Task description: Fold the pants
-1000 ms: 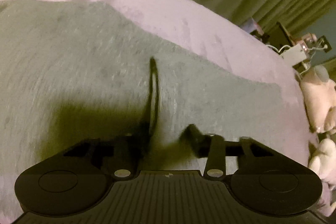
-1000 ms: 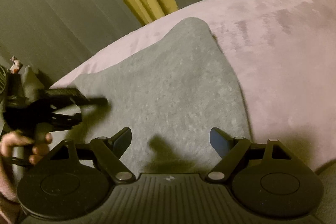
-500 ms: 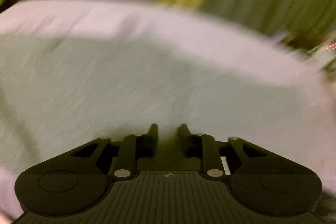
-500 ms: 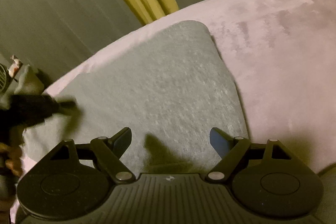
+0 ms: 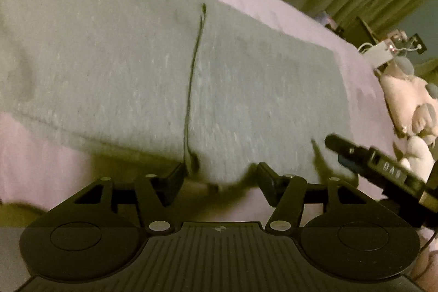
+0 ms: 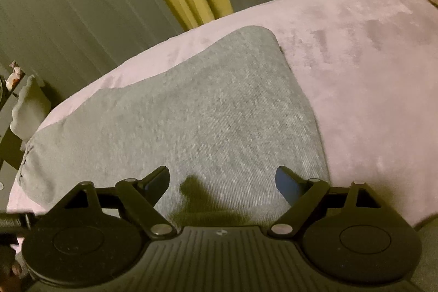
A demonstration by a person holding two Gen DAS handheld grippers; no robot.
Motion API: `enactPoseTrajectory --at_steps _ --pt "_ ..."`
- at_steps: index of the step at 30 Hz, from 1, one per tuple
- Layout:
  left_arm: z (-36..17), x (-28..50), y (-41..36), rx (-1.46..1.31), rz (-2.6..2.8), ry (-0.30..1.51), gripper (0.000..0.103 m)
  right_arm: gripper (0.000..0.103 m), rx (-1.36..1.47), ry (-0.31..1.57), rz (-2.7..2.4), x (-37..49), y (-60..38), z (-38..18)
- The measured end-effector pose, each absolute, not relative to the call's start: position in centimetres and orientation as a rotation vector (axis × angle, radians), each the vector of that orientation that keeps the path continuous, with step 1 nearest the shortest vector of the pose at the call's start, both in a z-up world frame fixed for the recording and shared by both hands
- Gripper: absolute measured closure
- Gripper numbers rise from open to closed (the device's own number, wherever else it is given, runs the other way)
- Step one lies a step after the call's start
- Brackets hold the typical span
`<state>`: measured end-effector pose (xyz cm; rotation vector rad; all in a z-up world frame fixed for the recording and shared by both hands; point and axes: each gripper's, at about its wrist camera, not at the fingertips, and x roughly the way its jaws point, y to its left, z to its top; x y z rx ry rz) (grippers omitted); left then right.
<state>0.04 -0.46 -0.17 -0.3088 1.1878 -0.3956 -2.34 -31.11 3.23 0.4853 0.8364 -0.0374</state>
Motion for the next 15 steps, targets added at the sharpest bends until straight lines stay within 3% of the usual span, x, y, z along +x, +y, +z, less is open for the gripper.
enactPoseTrajectory --at_steps 5,8,11,12,14,15 --pt "-3.3 0.3 -0.2 -0.501 -0.446 1.332 0.039 0.018 0.526 0.835 -0.042 -2.5 -31.5 3.2" --pt "-4.7 1.2 -0.4 -0.566 -0.436 1.333 0.046 0.018 0.514 0.839 -0.032 -2.4 -31.2 3.3" --pt "-3.8 1.6 -0.4 -0.560 -0.440 1.264 0.062 0.019 0.523 0.835 0.008 -2.5 -30.7 3.6" --pt "-3.4 1.6 -0.4 -0.549 -0.437 1.237 0.075 0.021 0.517 0.828 0.022 -2.5 -30.5 3.7" --pt "-3.1 1.5 -0.2 -0.532 -0.425 1.217 0.080 0.045 0.489 0.830 0.055 -2.4 -29.7 3.7" --pt "-3.1 1.4 -0.1 -0.540 -0.419 1.214 0.083 0.050 0.467 0.852 0.062 -2.2 -29.3 3.5"
